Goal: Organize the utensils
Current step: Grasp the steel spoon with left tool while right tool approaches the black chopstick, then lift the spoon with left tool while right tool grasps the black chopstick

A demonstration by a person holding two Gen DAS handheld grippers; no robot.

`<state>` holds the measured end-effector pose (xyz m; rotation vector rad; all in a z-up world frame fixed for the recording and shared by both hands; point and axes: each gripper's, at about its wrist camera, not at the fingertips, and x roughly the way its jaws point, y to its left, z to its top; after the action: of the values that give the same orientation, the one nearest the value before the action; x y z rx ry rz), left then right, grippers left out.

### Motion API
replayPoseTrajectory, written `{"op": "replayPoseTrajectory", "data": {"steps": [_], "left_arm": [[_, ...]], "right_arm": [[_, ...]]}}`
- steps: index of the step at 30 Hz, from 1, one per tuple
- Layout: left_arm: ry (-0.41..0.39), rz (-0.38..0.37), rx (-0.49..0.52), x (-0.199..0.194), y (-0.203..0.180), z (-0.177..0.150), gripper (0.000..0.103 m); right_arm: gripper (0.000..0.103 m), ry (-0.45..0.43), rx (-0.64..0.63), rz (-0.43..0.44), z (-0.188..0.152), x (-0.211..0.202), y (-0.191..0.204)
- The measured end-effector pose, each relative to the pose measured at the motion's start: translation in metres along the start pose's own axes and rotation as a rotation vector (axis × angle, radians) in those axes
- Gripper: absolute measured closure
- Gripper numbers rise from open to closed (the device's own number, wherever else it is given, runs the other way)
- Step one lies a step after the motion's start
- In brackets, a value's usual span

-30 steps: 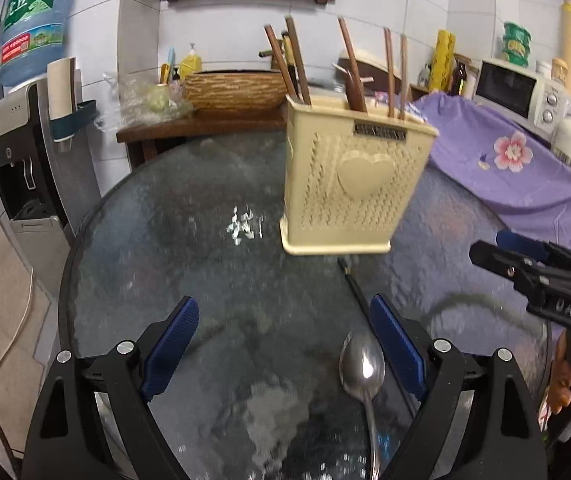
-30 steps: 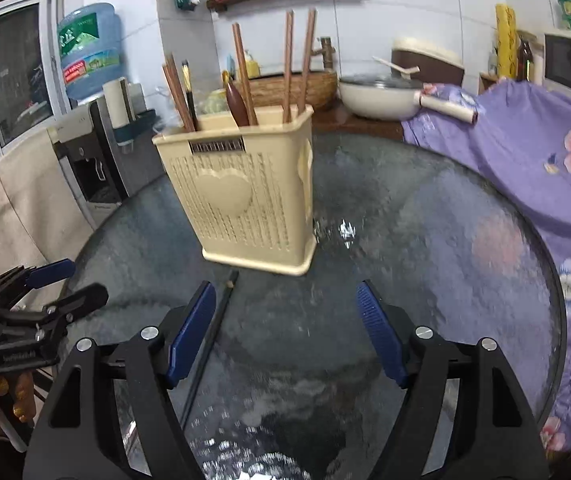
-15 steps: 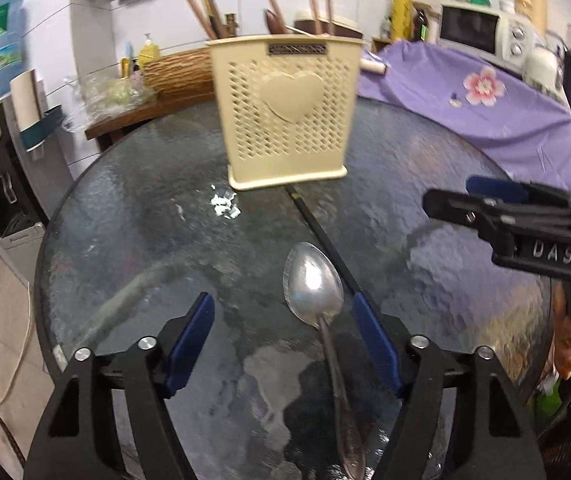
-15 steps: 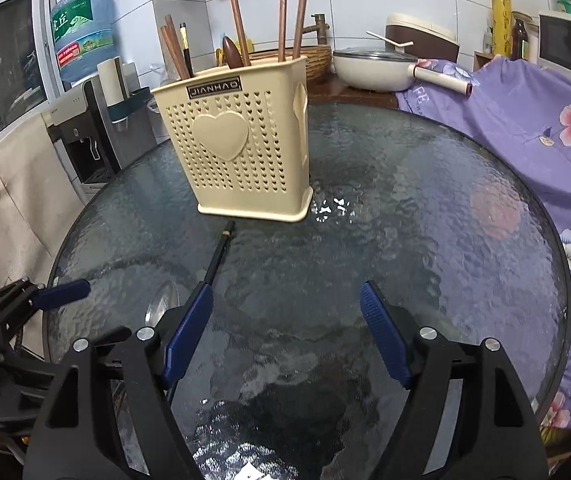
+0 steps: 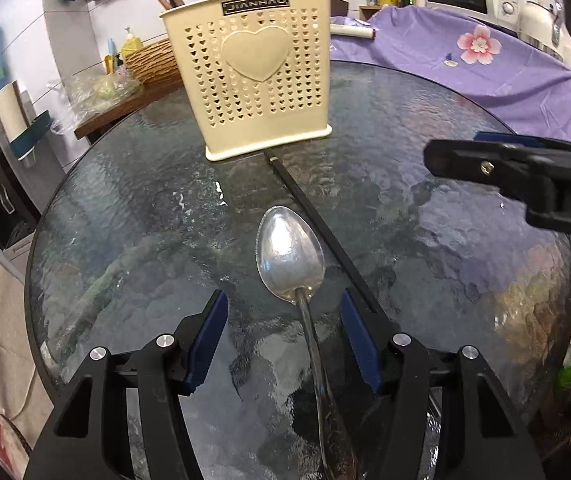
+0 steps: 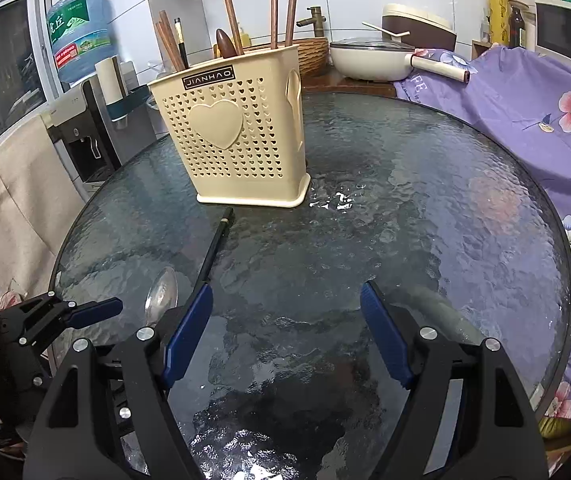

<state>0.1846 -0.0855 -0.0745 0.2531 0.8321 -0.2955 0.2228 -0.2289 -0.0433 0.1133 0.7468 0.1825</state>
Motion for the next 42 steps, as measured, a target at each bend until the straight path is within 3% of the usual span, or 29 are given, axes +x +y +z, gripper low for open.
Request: {"op": "replayPoseTrajectory", "data": {"steps": [16, 20, 28, 33, 42], "left_arm": [[0.002, -0.003, -0.109, 0.021, 0.003, 0.022, 0.056], [-0.007, 0.001, -0.128, 0.023, 0.004, 0.024, 0.066], [-0.027, -0.038, -0.178, 0.019, 0.019, 0.022, 0.066], [-0.051, -0.047, -0.235, 0.009, 0.041, 0.020, 0.066], [-0.062, -0.035, -0.334, 0.007, 0.078, 0.012, 0.066]], "right_arm": [[0.027, 0.043, 0.024, -0.016, -0.001, 0.014, -0.005], [0.027, 0.055, 0.025, -0.019, -0.001, 0.019, -0.003], [0.027, 0.088, -0.018, -0.004, 0.006, 0.034, 0.012], [0.028, 0.153, -0.066, 0.031, 0.021, 0.060, 0.037], [0.053, 0.232, -0.147, -0.021, 0.040, 0.111, 0.075]]}}
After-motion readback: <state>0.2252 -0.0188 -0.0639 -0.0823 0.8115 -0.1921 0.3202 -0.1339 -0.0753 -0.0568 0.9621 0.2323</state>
